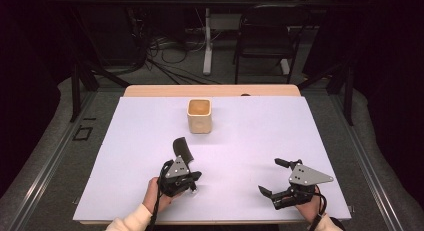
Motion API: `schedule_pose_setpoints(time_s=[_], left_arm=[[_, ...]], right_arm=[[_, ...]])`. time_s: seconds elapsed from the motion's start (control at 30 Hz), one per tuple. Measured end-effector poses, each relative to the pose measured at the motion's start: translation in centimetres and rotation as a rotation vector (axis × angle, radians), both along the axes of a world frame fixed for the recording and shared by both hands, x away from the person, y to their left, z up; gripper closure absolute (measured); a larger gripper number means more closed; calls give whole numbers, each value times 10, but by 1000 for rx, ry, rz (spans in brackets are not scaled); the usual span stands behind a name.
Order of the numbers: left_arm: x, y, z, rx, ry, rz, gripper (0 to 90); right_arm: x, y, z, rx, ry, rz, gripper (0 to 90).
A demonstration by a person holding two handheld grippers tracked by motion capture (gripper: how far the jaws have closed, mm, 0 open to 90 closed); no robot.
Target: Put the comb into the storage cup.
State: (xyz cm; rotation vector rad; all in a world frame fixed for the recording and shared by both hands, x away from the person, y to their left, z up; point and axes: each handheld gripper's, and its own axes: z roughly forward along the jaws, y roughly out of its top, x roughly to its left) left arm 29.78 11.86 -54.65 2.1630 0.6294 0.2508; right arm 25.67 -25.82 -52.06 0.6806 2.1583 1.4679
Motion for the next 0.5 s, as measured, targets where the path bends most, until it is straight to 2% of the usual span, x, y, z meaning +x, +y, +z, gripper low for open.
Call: schedule_pose_setpoints(time_s=[0.4, 0.5], left_arm=[[1, 0, -5, 65, 97, -39, 900], [1, 2, -5, 62, 110, -38, 900]], right_arm=[[0, 1, 0, -4, 1, 2, 0], [0, 0, 0, -4, 0, 2, 0]])
